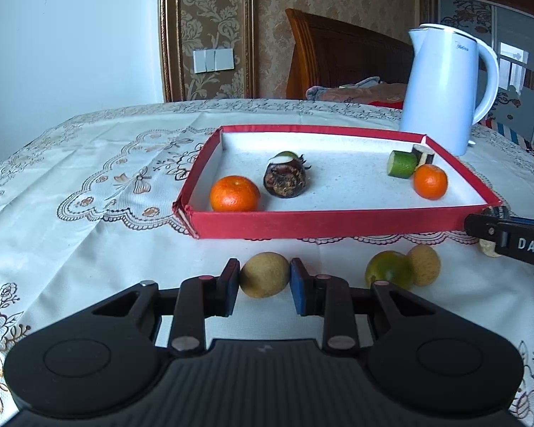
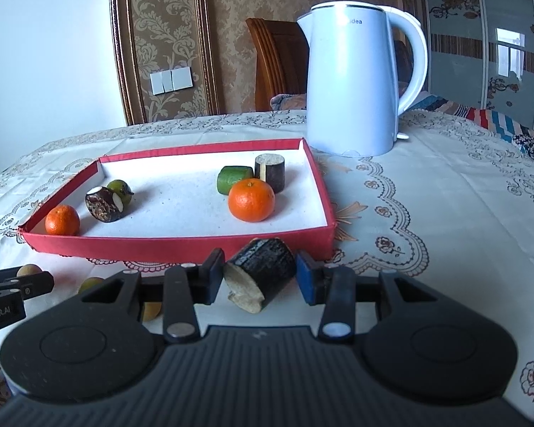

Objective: Organize fruits
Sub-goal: 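Carry the kiwi and dark eggplant chunk with both tools over the tray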

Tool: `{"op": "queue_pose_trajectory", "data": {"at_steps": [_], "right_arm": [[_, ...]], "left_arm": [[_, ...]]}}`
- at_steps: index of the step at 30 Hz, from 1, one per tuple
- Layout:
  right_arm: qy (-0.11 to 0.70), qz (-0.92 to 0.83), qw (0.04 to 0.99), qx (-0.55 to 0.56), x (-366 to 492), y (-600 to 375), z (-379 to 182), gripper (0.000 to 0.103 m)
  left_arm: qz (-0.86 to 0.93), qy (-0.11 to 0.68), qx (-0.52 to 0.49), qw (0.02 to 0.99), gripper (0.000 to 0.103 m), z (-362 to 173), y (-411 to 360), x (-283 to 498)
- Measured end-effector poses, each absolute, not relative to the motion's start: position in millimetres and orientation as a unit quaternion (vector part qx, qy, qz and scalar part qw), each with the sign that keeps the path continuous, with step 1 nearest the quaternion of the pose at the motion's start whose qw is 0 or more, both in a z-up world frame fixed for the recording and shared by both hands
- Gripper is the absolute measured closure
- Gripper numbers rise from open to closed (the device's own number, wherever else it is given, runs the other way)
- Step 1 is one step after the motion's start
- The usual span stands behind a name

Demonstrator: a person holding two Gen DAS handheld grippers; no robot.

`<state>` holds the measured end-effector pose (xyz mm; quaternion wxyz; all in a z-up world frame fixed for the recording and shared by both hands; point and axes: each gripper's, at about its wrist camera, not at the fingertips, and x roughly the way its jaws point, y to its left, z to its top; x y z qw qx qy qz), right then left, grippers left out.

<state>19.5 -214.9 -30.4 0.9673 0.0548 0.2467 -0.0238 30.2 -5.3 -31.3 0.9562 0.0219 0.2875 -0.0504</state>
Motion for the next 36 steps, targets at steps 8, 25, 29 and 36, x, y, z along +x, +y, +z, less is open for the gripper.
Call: {"op": "queue_pose_trajectory", "data": {"at_steps": [8,25,29,36], "right_arm": [[0.233,-0.022,0.970,0.057,13,-217,-20,0.062],[0.202,-0.020,0.979,0.028,30,-202,11,0.062],[0.208,-0.020,0.978,0.027,41,-198,9,0.062],[0.227,-0.014,0.974,0.027,58,-193,2,0.062]], "left_arm": [[-0.057,0.260,0.025,0.964,0.074,-10,-10,25],[-0.056,0.232,0.037,0.970,0.074,13,-30,64],[-0.057,0.241,0.039,0.968,0.074,11,-35,77],[-0.052,0.254,0.047,0.965,0.074,1,-41,93]]}}
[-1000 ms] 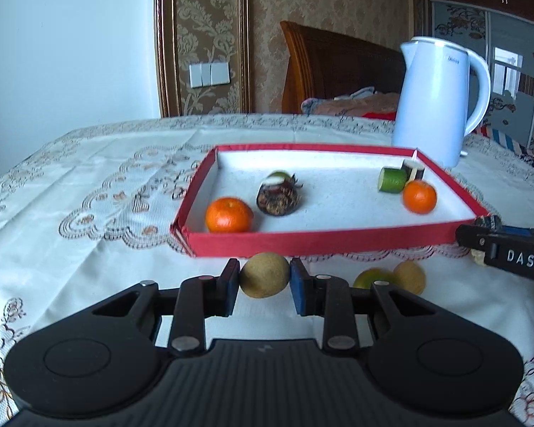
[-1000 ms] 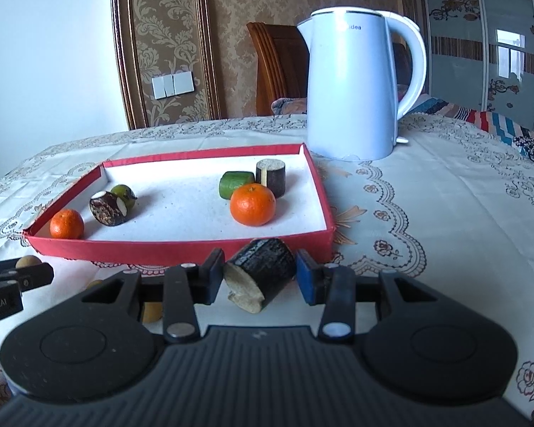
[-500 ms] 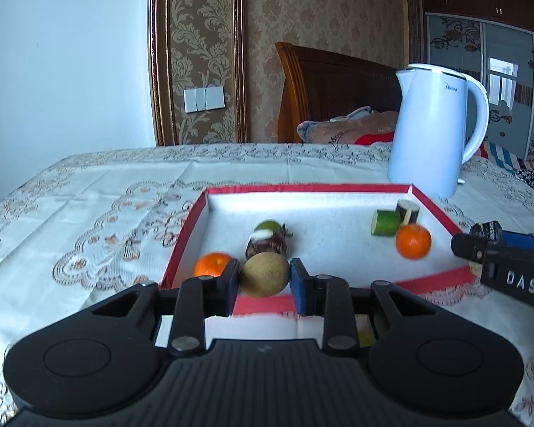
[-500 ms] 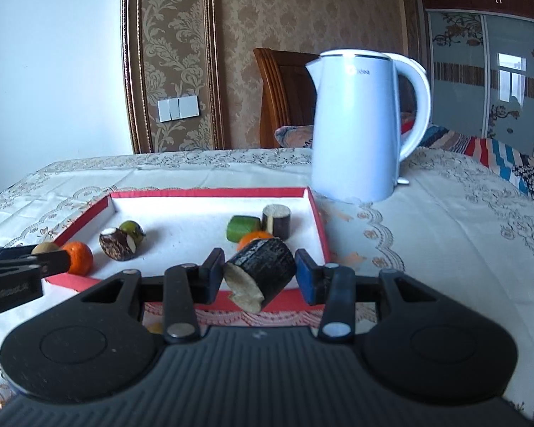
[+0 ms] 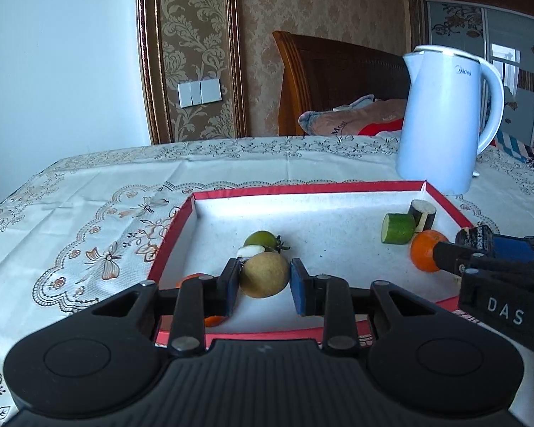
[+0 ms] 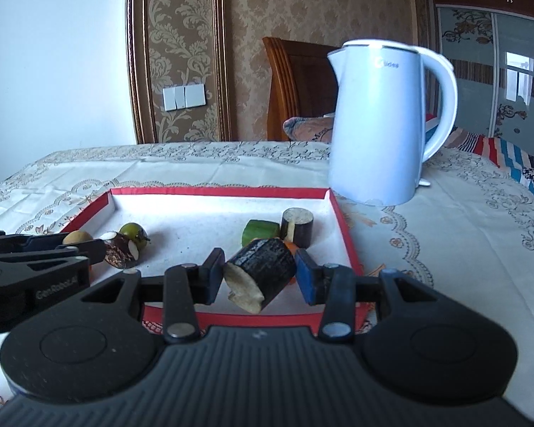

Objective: Organize fruits
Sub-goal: 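Carry the kiwi and dark eggplant chunk with both tools over the tray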

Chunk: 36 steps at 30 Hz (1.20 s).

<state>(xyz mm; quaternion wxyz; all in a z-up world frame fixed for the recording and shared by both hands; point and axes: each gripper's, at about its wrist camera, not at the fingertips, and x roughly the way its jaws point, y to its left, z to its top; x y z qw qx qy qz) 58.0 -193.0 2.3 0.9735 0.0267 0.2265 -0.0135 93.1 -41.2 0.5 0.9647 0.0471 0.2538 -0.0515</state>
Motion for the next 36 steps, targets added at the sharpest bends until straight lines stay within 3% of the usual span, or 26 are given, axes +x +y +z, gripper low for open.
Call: {"op": "queue_pose_trajectory", "data": {"at_steps": [15,36], "right_arm": [[0.276,-0.007,0.961,0.024,93,-183,-22,0.062],[0.269,-0.066,0.961,0.002,143,-182,-27,0.062]], "left_arm": [[-0.043,0.296,0.031,0.954,0.074,-21,-34,123],[-0.016,0.296,0.049,0.954,0.074,-26,-40,156]]}}
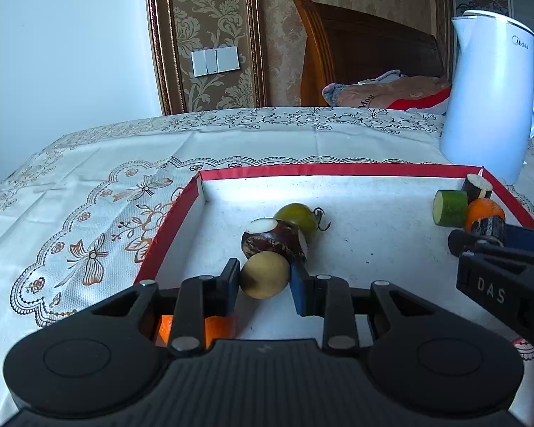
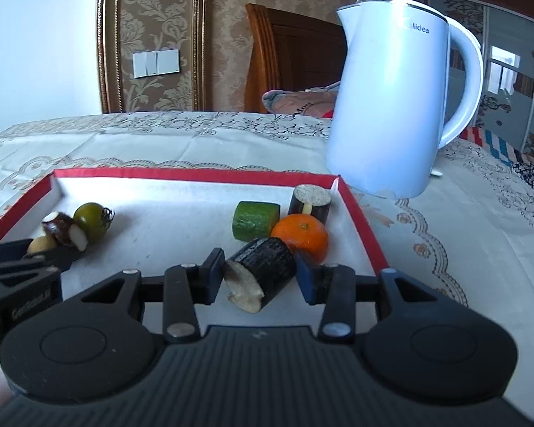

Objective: Organize fruits
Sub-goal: 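Carry the kiwi and dark eggplant chunk with both tools over the tray, then open both tools to release the kiwi and eggplant chunk into the tray, then withdraw both tools from the tray toward the green and brown round fruits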

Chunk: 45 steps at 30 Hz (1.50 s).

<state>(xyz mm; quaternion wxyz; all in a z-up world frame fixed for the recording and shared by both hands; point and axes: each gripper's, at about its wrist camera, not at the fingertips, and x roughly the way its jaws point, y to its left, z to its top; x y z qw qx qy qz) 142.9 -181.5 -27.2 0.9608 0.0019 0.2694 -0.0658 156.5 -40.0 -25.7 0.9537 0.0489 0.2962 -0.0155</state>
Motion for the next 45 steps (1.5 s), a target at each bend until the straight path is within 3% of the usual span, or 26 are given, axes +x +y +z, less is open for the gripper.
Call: {"op": "queue_pose_trajectory", "data": {"at_steps": [12,16,30,45], "right_arm": [[0.275,-0.057,0.959,0.024,139,-189,-27,0.062],[0.257,-0.057,0.965,0.019,131,-187,-22,0.050],[0.232,-0.044,0.970,0.060,72,-210,-12,0.046],[0.226,-0.070,0.967,0.090,9,-248,-29,0.044]], "left_arm": [[-0.017,0.292,0.041,0.955,0.073,-24,-36,150],[-0.018,0.288,0.045,0.956,0.073,-23,-36,147],[-0.021,0.241,0.040,0.969,0.073,-9,-16,100],[-0.130,0.244,0.048,0.960,0.073,-7,-32,29]]}}
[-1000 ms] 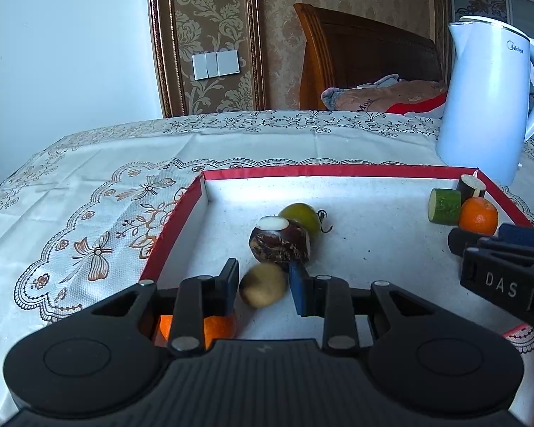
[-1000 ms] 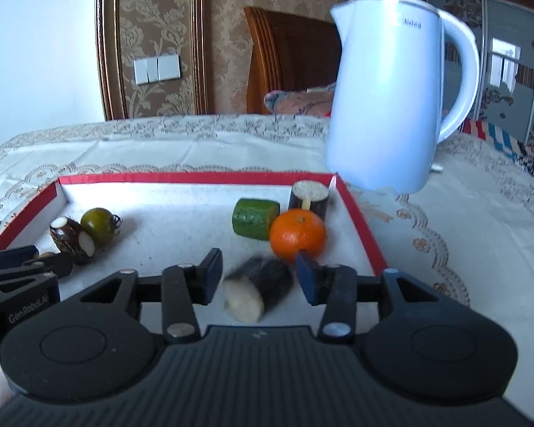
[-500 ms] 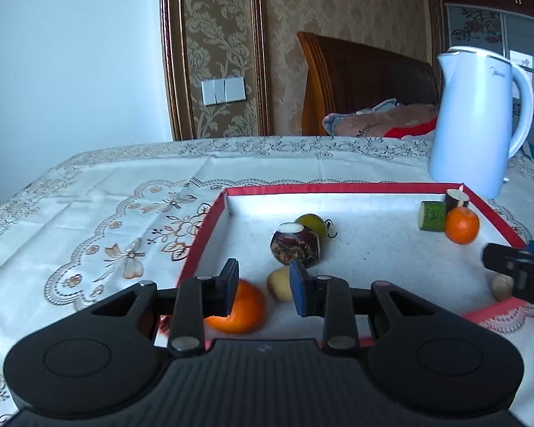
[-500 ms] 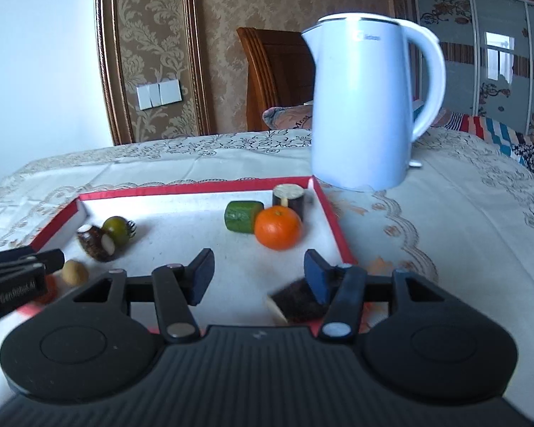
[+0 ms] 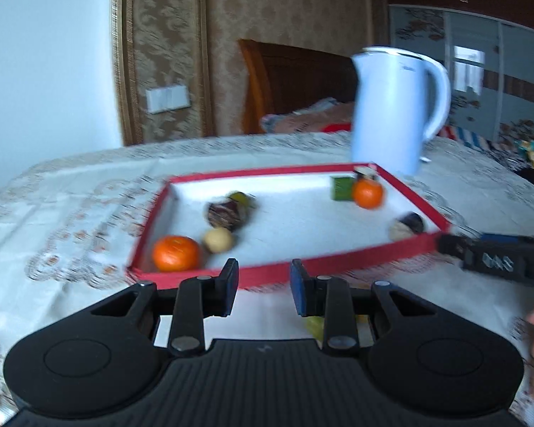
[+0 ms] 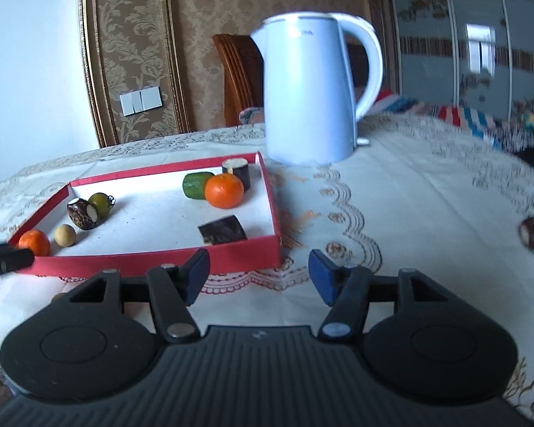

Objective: Organize fruits
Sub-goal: 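Withdraw both tools from the tray toward the green and brown round fruits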

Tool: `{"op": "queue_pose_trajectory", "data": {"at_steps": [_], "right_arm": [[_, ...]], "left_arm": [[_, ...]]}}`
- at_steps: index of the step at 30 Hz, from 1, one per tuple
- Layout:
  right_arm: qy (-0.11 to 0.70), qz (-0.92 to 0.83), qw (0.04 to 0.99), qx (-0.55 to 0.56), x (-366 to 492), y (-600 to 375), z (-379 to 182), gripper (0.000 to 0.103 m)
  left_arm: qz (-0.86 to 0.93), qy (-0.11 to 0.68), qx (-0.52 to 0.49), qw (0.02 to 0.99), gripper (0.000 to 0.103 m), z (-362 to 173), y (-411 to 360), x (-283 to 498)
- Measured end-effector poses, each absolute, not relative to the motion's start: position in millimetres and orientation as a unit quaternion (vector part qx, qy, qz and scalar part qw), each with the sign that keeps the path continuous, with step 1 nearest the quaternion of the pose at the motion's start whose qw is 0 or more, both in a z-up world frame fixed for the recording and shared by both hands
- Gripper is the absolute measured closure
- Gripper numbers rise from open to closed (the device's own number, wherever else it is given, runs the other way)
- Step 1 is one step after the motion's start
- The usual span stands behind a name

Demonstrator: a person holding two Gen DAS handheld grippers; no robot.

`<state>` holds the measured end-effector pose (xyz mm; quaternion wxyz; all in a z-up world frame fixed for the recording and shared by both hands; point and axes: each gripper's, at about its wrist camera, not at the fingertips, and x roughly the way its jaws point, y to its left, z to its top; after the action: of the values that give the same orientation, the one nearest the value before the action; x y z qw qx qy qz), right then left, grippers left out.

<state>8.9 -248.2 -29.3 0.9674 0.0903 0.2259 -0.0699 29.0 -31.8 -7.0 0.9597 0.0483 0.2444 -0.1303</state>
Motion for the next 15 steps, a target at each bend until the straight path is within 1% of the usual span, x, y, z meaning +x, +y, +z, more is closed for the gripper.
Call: {"op": "queue_pose_trajectory", "data": {"at_steps": [4,10,11,12,13,14,15], "right_arm": [[0.230,-0.070,0.965,0.103,12,-252,-32,0.044],[0.227,-0.072,0.966,0.101,11,-251,-33,0.044],[0.227,-0.072,0.966,0.102,11,-251,-33,0.044],[0.227,-0.073,0.966,0.103,11,-251,-33,0.044],[0.227,-0.073,0.966,0.103,11,-251,-33,0.044],[0.228,-0.073,0.966,0.104,11,-251,-33,0.044],[0.227,-0.073,0.966,0.104,11,-252,-33,0.044]], "left_arm": [[-0.150,0.266,0.050,0.951,0.073,-16,-41,31],[-0.156,0.258,0.056,0.952,0.071,-19,-46,32],[-0.158,0.254,0.060,0.952,0.068,-19,-48,30],[-0.157,0.251,0.066,0.953,0.056,-20,-50,29],[-0.154,0.247,0.069,0.954,0.049,-20,-51,28],[-0.154,0.243,0.072,0.955,0.040,-20,-51,27],[-0.156,0.243,0.074,0.955,0.038,-21,-52,26]]}}
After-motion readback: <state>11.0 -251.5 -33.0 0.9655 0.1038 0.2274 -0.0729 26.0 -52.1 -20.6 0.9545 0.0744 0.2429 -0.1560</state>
